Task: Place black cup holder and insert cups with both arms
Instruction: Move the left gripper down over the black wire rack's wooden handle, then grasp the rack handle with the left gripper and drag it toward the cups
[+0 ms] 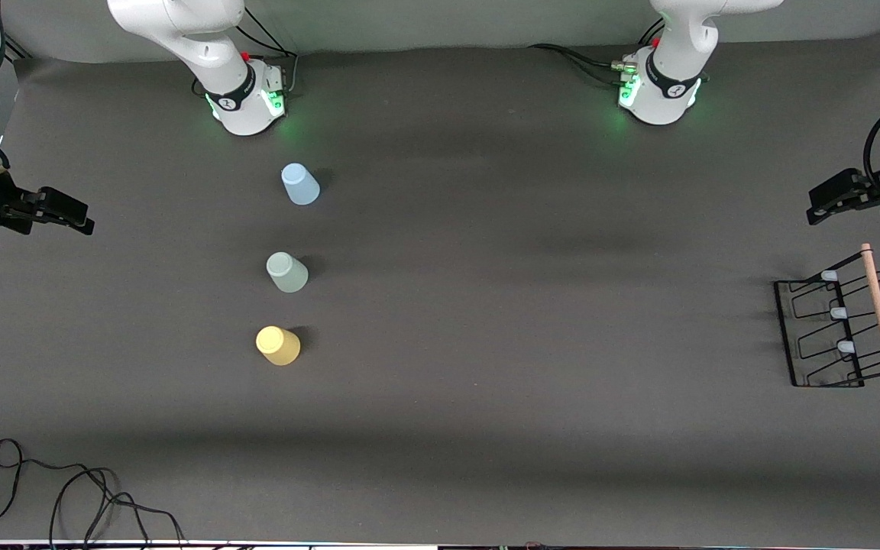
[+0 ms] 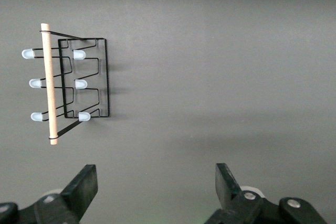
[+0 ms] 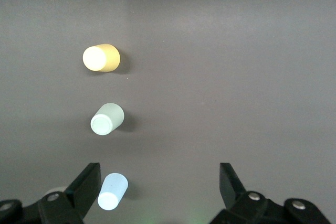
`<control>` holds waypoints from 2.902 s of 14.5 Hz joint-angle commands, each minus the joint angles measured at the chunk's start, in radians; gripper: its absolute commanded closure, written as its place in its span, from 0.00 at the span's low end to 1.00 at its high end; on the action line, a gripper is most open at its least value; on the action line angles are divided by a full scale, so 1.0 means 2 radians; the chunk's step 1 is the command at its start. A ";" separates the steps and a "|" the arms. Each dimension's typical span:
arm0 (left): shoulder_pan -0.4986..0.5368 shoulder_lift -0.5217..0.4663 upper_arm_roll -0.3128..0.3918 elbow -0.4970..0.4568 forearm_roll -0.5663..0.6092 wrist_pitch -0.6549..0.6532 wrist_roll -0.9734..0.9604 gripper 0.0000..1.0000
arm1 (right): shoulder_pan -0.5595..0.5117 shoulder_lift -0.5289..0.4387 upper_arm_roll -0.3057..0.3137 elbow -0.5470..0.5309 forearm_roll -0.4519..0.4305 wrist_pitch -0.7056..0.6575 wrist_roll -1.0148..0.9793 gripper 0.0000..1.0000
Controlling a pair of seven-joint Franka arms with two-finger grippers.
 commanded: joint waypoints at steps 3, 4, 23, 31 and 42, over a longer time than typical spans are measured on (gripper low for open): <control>-0.005 -0.014 -0.005 -0.001 0.000 -0.006 -0.005 0.00 | -0.003 0.000 0.002 0.005 -0.006 -0.004 -0.001 0.00; -0.004 -0.014 -0.005 -0.001 0.000 -0.006 -0.002 0.00 | -0.003 0.000 0.002 0.005 -0.006 -0.004 -0.002 0.00; 0.177 0.174 0.005 -0.109 0.048 0.257 0.153 0.19 | -0.003 0.000 0.002 0.004 -0.006 -0.004 -0.001 0.00; 0.174 0.186 0.005 -0.065 0.059 0.202 0.186 1.00 | -0.003 -0.001 0.002 0.003 -0.006 -0.005 -0.001 0.00; 0.095 0.054 -0.002 -0.061 -0.036 0.057 0.140 1.00 | -0.003 -0.001 0.000 0.003 -0.006 -0.008 -0.003 0.00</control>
